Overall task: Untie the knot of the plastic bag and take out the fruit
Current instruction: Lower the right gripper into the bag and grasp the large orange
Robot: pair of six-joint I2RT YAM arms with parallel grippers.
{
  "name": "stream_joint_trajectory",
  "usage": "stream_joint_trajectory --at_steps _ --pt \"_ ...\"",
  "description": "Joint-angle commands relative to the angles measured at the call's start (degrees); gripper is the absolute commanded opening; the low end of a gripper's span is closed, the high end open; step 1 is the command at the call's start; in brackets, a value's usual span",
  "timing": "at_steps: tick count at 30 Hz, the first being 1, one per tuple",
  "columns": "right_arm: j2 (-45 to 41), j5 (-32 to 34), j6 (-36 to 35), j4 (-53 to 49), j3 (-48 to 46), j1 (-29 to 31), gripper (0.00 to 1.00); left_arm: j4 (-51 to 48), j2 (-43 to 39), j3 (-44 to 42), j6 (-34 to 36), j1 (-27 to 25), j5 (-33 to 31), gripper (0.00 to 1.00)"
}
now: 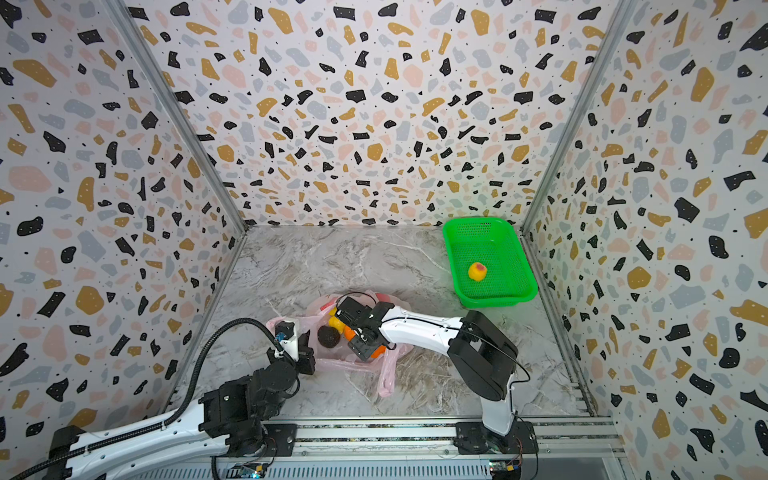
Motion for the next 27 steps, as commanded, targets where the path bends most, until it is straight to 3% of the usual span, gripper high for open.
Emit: stream_joint_trajectory --at_steps 1,7,16,27 --pt "-3.0 -0.91 1.35 0.38 -0.89 -0.52 0.79 2.78 0.04 -0.55 0.28 -0.28 0.28 0.0" --pt "-1.76 0.12 1.12 4.29 -2.57 -1.62 0.76 2.79 0.11 -0.47 0.65 -0.28 0.37 0.0" --pt "-2.32 -1.48 1.2 4.43 -2.57 -1.57 0.48 2.78 0.23 -0.48 0.6 -0.28 0.19 0.0" --pt "-8.88 -4.62 1.13 2.87 -1.78 3.41 0.46 3.57 0.9 -0.49 0.89 -0.28 -0.18 0.0"
